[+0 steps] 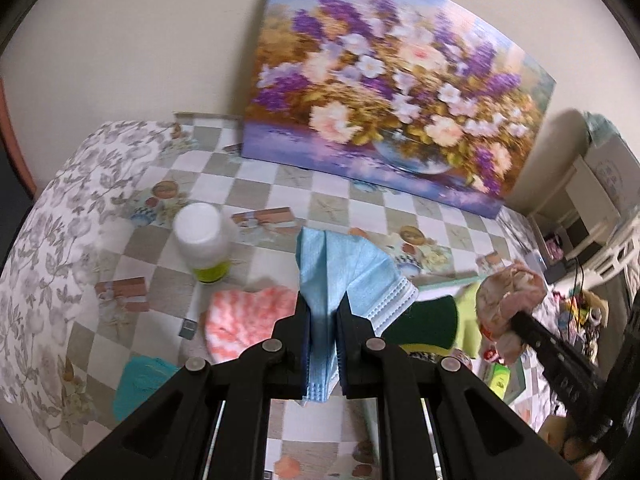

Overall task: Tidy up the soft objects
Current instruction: 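Lift the mask and pink cloth and carry them over the white tray, then open both grippers to drop the mask and pink cloth into the tray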

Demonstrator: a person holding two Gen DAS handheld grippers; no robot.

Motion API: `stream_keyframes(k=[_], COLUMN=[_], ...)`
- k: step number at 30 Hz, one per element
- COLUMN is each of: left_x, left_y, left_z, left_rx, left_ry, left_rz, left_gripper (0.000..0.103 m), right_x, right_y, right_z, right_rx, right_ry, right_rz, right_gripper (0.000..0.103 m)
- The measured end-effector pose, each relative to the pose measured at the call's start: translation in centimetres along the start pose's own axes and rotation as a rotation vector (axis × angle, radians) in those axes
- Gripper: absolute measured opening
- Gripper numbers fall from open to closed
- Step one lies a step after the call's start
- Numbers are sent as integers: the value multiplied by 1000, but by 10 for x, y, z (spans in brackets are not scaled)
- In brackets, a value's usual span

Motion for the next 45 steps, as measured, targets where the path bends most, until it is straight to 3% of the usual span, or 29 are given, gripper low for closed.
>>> stream_keyframes(k=[7,17,21,27,33,40,42,45], left_x=[-10,-55,-75,-104,-121,-114,-111,-106], left_y=[-57,-140,-153,-154,-151,-150,-149,-145], left_z=[14,59,78,97,106,99,95,90], left_rx=[-101,-260,-279,-293,-286,-291,-285,-276], left_ry=[38,202,276,355,407,386,378,364], left_rz=[60,140,146,97,81,57,59,53], left_gripper=[11,11,11,12,13,46,51,57], right_x=[-2,-32,-45,-66,-71,-64,-61,-56], right_y=[-55,-96,-99,-107,-109,-104,-101,-99], right_z=[3,32,42,60,65,58,55,52], right_rx=[-26,-106,-103,-96,-105,-73,-61,-51], right_ry=[52,198,247,331,355,340,334,325], right_rz=[151,150,159,192,191,211,219,225], right_gripper=[12,12,12,12,15,16,22,22])
Point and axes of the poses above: each gripper's, at about its wrist camera, not at the fingertips, and x roughly against the way its jaws point, y to its left, z to its underside, the point moved 5 cm from there along -x, roughly the way its jaws point
